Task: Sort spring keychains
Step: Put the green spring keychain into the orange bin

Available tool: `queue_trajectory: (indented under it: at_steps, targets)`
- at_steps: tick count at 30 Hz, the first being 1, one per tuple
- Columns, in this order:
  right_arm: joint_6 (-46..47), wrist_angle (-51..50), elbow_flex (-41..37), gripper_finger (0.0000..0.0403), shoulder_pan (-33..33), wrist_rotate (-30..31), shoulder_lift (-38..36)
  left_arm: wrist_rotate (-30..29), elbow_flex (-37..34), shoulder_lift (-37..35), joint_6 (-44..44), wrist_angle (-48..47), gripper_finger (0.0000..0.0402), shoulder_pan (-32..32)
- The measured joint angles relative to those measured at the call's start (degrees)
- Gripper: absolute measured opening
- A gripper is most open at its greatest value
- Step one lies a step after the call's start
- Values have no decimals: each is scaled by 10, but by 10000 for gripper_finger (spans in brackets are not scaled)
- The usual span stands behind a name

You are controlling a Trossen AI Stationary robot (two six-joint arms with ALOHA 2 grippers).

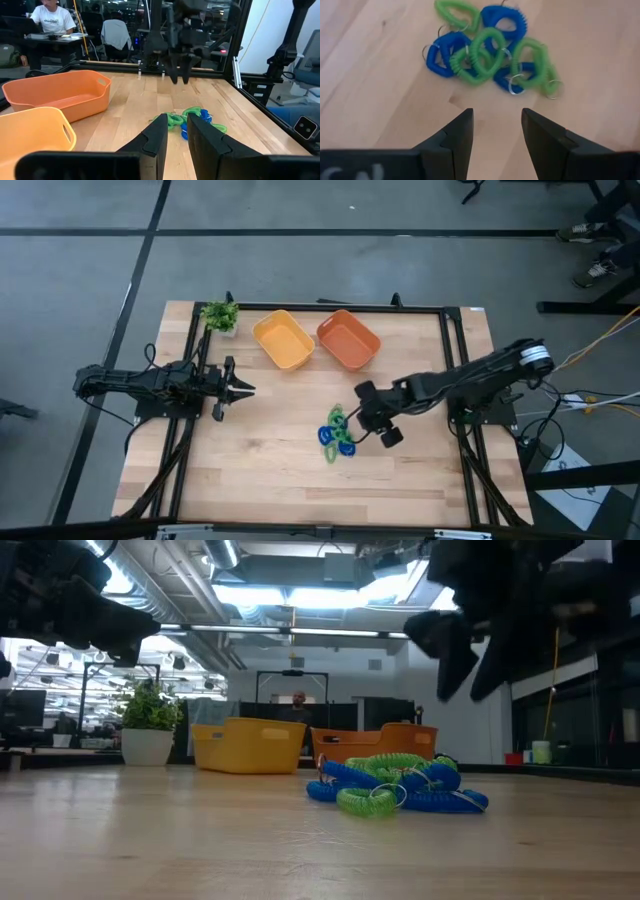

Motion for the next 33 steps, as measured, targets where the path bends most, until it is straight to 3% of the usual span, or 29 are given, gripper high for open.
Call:
queue_trajectory:
  at_steps: [17,30,33]
  targets:
    - [-40,75,0,166,-3,-1,76,0,0,0,0,0,70,0]
    - [88,186,0,166,-9,7,119,0,0,0,0,0,70,0]
    - [72,188,0,166,-9,49,119,0,0,0,0,0,68,0]
